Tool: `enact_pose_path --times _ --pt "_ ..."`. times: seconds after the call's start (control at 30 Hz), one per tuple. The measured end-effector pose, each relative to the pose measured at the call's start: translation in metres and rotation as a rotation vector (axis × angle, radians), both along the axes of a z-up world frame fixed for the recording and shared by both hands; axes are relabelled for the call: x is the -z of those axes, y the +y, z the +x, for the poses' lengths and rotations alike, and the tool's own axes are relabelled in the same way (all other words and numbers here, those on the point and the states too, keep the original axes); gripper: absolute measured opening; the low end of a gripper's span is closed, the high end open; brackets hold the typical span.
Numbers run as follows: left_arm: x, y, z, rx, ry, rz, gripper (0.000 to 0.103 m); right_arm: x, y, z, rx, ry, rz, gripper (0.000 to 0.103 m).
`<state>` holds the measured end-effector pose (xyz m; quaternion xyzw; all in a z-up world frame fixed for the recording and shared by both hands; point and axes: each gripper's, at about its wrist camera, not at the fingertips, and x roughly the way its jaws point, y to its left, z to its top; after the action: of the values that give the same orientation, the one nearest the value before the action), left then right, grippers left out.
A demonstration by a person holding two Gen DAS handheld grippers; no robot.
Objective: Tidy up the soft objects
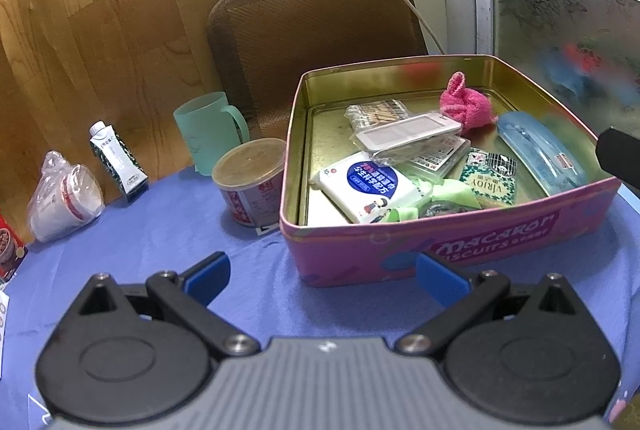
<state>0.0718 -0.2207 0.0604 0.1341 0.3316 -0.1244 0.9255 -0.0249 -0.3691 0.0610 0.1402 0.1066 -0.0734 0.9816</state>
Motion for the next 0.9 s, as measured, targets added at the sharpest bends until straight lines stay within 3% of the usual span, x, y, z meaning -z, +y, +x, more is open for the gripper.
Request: enact_pose_path --times 0.9 --pt "-0.003 0.01 -0.003 -0.012 0.002 -0.034 0.103 0.0 0.008 0.001 -0.017 0.008 -0.02 0.099"
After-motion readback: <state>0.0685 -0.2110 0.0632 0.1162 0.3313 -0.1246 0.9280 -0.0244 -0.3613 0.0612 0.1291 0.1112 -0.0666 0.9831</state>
